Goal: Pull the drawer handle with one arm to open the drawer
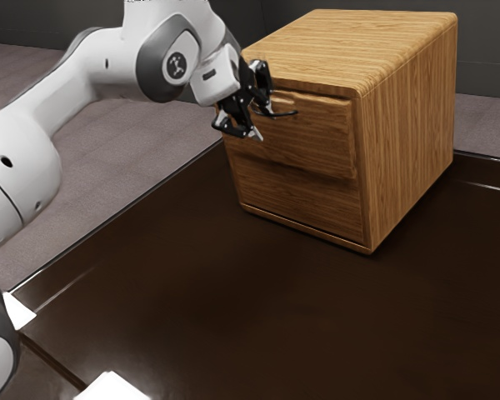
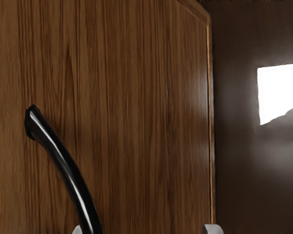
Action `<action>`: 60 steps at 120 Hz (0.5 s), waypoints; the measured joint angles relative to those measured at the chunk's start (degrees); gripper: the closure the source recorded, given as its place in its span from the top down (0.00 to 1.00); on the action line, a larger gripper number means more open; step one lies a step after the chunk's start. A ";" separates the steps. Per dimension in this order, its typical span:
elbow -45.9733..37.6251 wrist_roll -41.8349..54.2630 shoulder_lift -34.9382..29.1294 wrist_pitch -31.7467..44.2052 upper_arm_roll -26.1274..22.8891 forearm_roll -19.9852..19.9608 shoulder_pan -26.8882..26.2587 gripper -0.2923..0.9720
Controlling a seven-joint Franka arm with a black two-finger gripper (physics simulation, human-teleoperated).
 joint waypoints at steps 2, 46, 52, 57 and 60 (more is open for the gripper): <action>-0.24 0.07 -0.14 0.00 0.02 -0.04 -0.01 0.39; -12.26 1.21 -8.94 0.53 0.30 -0.98 0.51 0.17; -14.22 1.31 -10.59 0.51 0.38 -0.96 0.56 0.17; -15.65 1.38 -11.91 0.51 0.38 -0.99 0.65 0.16; -16.60 1.42 -12.73 0.53 0.38 -1.01 0.71 0.16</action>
